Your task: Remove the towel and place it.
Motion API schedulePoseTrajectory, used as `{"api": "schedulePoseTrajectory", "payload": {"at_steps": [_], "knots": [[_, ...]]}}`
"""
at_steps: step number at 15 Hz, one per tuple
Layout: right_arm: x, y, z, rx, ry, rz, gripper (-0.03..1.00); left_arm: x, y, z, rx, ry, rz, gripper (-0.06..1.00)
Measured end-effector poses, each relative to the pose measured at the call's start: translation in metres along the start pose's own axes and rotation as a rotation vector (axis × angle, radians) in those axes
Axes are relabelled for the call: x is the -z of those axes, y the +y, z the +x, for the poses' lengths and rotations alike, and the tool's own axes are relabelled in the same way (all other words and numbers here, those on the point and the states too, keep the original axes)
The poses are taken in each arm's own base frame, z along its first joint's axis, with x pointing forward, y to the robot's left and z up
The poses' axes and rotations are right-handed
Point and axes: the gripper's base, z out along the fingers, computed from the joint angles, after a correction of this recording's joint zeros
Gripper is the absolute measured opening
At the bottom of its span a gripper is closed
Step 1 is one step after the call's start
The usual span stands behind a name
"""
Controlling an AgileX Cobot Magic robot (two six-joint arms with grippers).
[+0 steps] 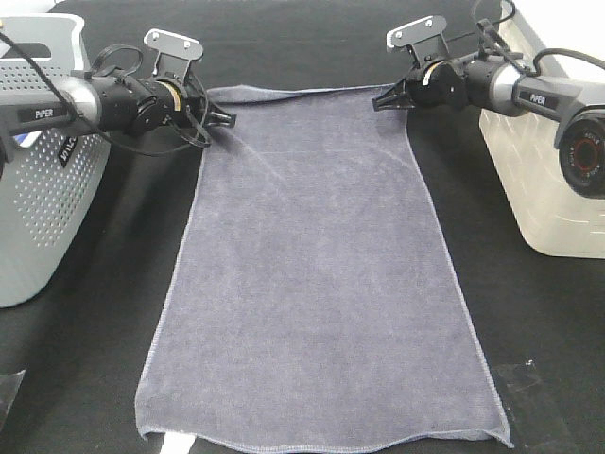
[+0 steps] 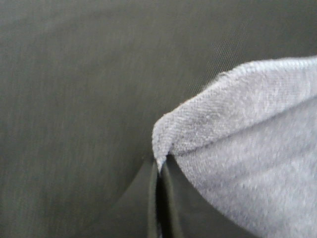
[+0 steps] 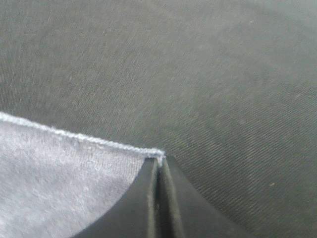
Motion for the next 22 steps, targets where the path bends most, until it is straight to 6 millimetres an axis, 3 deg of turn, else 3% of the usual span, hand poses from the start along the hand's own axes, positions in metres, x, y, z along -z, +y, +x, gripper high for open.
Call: {"api": "schedulePoseTrajectory", "payload": {"at_steps": [3, 5, 6, 7, 11, 19, 22], "knots": [[0.0, 0.001, 0.0, 0.001, -0.006, -0.001, 0.1, -0.003, 0.0, 0.009, 0.0, 0.034, -0.01, 0.03], [0.0, 0.001, 0.0, 0.0, -0.006, -0.001, 0.3, -0.003, 0.0, 0.008, 0.0, 0.021, -0.003, 0.17], [0.0, 0.001, 0.0, 0.0, -0.006, -0.001, 0.37, -0.003, -0.001, 0.006, 0.0, 0.004, 0.005, 0.28], [0.0, 0.001, 0.0, 0.0, -0.006, -0.001, 0.42, -0.003, -0.003, 0.003, 0.0, -0.032, 0.023, 0.32], [0.0, 0.001, 0.0, -0.005, 0.005, -0.002, 0.46, -0.002, -0.009, -0.009, 0.001, -0.166, 0.087, 0.35], [0.013, -0.005, 0.002, -0.019, 0.207, 0.002, 0.47, -0.002, 0.015, -0.007, 0.257, -0.01, -0.02, 0.35], [0.016, -0.005, 0.009, -0.029, 0.288, -0.003, 0.5, 0.0, 0.017, -0.014, 0.306, 0.008, -0.033, 0.46]]}}
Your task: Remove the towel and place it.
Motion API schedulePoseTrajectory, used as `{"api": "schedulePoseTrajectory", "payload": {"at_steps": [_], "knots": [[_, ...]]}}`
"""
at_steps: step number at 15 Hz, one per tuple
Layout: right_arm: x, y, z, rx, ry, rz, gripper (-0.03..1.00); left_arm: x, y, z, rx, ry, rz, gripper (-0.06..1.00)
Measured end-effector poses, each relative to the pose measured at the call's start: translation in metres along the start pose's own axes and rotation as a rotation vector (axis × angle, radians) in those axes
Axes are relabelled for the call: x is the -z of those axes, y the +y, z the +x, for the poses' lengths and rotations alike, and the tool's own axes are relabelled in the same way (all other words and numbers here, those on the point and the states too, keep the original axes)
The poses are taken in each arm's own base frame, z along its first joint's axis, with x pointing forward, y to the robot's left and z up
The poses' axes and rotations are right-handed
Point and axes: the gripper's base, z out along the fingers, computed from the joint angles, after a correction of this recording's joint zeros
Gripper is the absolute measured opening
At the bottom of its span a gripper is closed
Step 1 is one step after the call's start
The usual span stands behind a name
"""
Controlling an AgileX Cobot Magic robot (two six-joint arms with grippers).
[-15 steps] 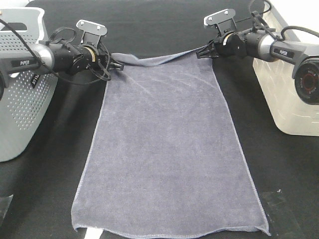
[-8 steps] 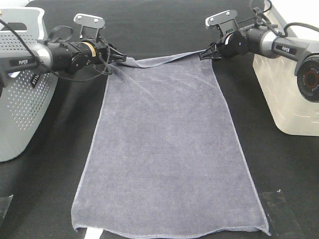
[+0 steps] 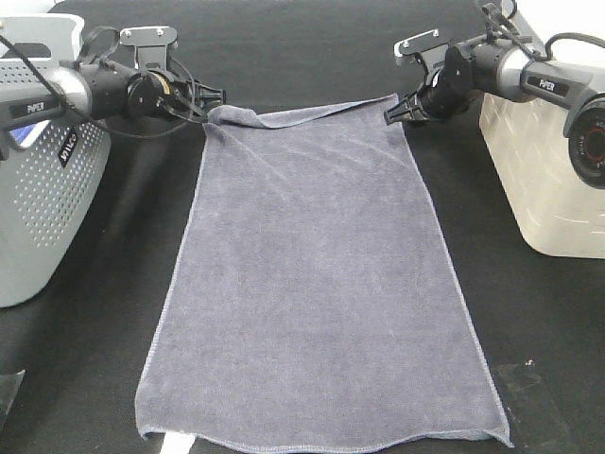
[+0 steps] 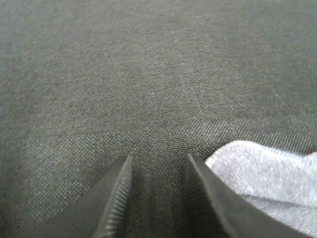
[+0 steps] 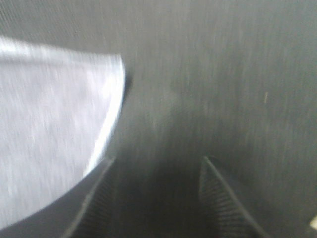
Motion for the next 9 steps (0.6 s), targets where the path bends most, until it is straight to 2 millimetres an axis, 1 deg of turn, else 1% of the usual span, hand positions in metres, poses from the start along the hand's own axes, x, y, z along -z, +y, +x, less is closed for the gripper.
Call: {"api": "schedulePoseTrajectory", "payload": {"at_steps": [2, 3, 5, 9], "knots": [[0.006, 0.0, -0.001, -0.032, 0.036, -0.016, 0.5, 0.002, -0.002, -0.011, 0.056, -0.021, 0.009, 0.58], [0.013, -0.002, -0.006, -0.042, 0.04, -0.018, 0.51, 0.004, -0.004, -0.02, 0.086, -0.046, 0.019, 0.6], [0.024, -0.005, -0.014, -0.064, 0.042, -0.027, 0.51, 0.014, -0.009, -0.042, 0.148, -0.093, 0.042, 0.62], [0.055, -0.01, -0.032, -0.135, 0.048, -0.074, 0.51, 0.041, -0.017, -0.085, 0.168, -0.176, 0.07, 0.62]]}}
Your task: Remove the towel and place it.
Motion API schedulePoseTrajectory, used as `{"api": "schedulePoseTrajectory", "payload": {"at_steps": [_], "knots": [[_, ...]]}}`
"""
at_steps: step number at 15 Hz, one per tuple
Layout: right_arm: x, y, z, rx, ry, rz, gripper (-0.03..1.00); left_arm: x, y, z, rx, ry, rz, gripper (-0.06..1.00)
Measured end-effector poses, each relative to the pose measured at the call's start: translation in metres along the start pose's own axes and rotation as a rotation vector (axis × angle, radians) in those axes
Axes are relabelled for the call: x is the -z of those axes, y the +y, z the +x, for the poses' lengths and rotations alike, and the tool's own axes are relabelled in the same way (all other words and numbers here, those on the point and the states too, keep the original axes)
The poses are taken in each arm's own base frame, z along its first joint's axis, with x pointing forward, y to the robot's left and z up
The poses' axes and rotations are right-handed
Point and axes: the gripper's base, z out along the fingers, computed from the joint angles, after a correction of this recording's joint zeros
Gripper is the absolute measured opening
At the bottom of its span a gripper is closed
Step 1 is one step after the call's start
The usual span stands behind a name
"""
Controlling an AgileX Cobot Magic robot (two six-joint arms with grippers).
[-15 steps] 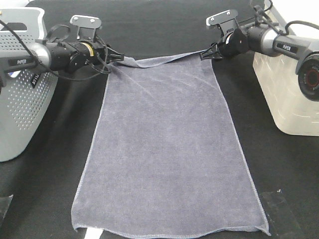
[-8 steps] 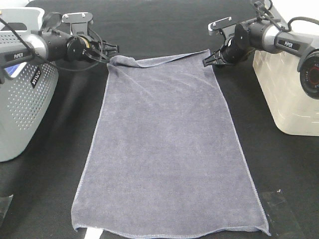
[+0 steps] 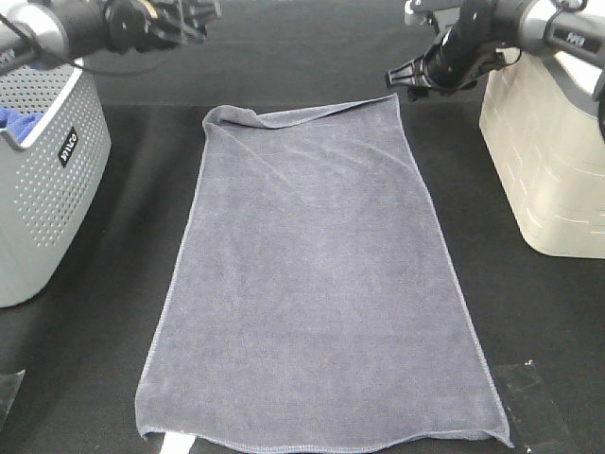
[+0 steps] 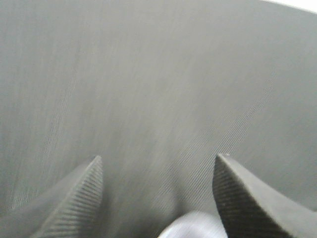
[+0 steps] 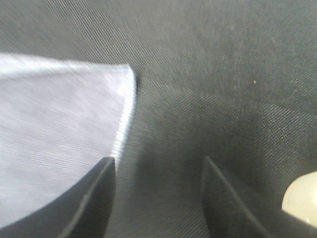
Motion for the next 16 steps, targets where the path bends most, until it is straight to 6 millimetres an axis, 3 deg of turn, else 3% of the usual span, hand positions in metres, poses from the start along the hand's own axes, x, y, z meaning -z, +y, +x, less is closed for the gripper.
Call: {"api": "schedulePoseTrajectory", "payload": {"at_steps": [7, 11, 13, 16], "knots": [[0.074, 0.007, -0.023, -0.086, 0.106, -0.162, 0.51, 0.059, -0.028, -0.061, -0.12, 0.191, -0.083, 0.62], [0.12, 0.005, -0.025, -0.074, 0.232, -0.192, 0.51, 0.108, -0.041, -0.095, -0.202, 0.323, -0.124, 0.62], [0.15, 0.005, -0.029, -0.076, 0.255, -0.22, 0.51, 0.142, -0.049, -0.121, -0.222, 0.346, -0.135, 0.62], [0.185, 0.004, -0.038, -0.081, 0.215, -0.244, 0.51, 0.177, -0.051, -0.142, -0.245, 0.385, -0.187, 0.62]]}}
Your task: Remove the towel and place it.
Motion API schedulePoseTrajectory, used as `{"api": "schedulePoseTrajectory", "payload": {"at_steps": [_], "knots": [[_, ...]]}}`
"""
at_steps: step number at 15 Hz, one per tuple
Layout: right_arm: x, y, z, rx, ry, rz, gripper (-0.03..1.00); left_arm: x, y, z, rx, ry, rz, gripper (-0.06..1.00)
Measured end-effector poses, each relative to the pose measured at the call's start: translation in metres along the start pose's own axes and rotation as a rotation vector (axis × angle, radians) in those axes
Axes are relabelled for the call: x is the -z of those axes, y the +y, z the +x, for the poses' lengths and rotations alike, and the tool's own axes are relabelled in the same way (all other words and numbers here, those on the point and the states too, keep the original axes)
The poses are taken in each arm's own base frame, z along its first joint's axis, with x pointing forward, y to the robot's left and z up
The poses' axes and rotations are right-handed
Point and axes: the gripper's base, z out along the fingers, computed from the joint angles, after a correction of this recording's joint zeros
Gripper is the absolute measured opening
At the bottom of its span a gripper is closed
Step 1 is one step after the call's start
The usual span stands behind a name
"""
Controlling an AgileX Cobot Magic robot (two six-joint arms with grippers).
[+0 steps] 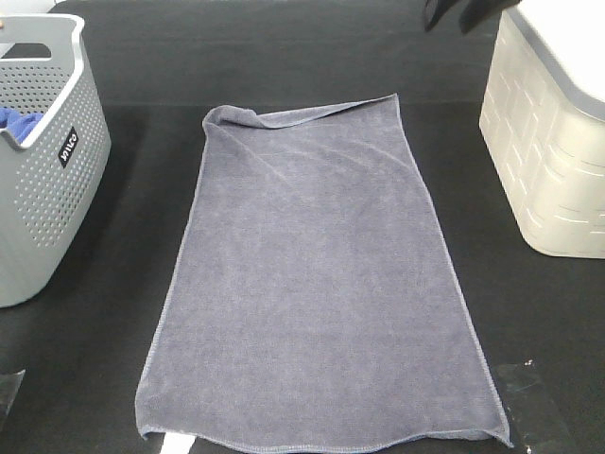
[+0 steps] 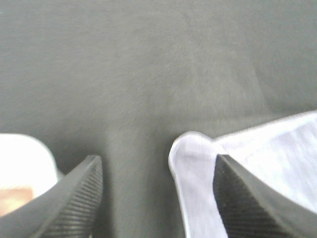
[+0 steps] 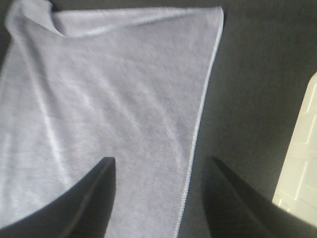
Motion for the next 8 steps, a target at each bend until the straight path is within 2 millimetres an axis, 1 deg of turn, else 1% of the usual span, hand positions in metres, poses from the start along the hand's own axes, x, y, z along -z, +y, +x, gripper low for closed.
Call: {"api": "schedulePoseTrajectory", "payload": {"at_steps": [2, 4, 5, 7, 8], "knots": [[0.022, 0.004, -0.001, -0.022, -0.044, -0.001, 0.51, 0.017, 0.008, 0.003, -0.022, 0.072, -0.071, 0.62], [0.04, 0.007, -0.001, -0.027, -0.076, -0.002, 0.51, 0.023, 0.014, 0.005, -0.046, 0.09, -0.126, 0.62], [0.048, 0.008, -0.001, -0.03, -0.092, -0.001, 0.51, 0.027, 0.015, 0.008, -0.057, 0.105, -0.135, 0.62], [0.069, 0.011, 0.0, -0.029, -0.132, -0.001, 0.51, 0.041, 0.018, 0.015, -0.076, 0.131, -0.137, 0.62], [0.081, 0.013, 0.001, -0.026, -0.156, 0.004, 0.51, 0.053, 0.021, 0.021, -0.08, 0.145, -0.138, 0.62]]}}
